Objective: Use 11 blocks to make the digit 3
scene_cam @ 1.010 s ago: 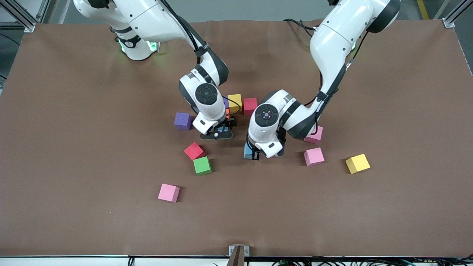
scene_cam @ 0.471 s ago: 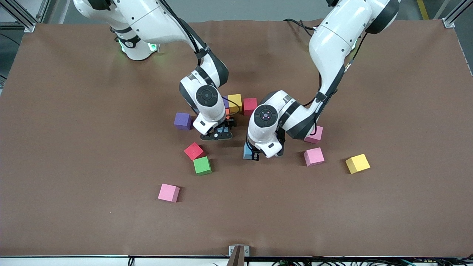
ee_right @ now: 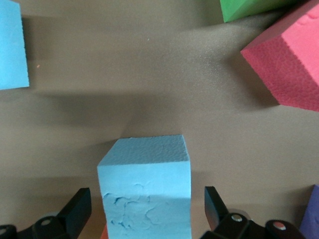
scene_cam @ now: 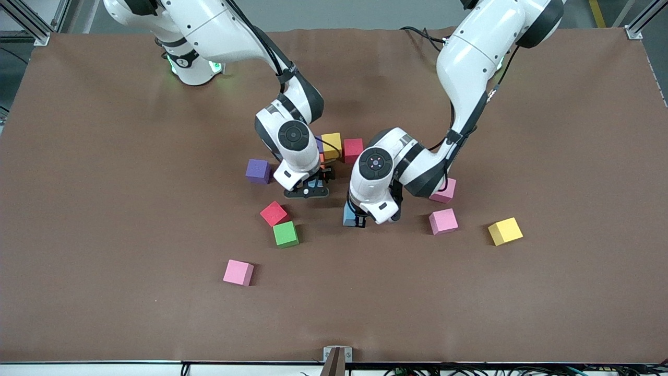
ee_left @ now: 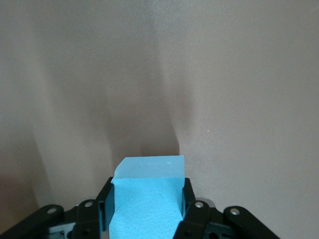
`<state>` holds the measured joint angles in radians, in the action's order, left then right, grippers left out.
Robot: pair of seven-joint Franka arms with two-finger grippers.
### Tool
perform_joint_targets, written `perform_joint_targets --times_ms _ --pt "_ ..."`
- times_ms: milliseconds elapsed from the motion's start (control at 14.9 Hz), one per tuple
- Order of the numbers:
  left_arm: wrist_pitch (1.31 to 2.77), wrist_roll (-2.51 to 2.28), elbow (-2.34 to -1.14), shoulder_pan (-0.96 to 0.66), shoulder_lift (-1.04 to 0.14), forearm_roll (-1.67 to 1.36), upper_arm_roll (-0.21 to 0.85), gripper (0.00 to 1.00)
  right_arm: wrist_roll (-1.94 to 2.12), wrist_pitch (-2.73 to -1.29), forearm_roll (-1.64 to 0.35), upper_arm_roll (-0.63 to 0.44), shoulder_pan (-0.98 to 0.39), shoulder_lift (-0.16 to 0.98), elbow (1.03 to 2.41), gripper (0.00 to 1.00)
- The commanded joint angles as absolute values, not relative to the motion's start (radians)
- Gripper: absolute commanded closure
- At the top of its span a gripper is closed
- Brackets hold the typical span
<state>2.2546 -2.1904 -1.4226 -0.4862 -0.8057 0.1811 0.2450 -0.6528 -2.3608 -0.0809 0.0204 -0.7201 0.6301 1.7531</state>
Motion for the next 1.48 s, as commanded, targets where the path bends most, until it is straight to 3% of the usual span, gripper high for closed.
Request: perform_joint_targets --times_ms 0,1414 --pt "2.253 -2.204 -1.413 -0.489 -0.804 0.187 0.241 0.75 -0.681 -2.359 -0.071 0.025 -0.724 0.637 1.736 0.0" --pt "2.253 -2.203 -1.413 -0.489 -0.802 0.186 0.242 0.75 -0.689 -2.358 -0.069 0.026 -0.732 0.653 1.697 0.0"
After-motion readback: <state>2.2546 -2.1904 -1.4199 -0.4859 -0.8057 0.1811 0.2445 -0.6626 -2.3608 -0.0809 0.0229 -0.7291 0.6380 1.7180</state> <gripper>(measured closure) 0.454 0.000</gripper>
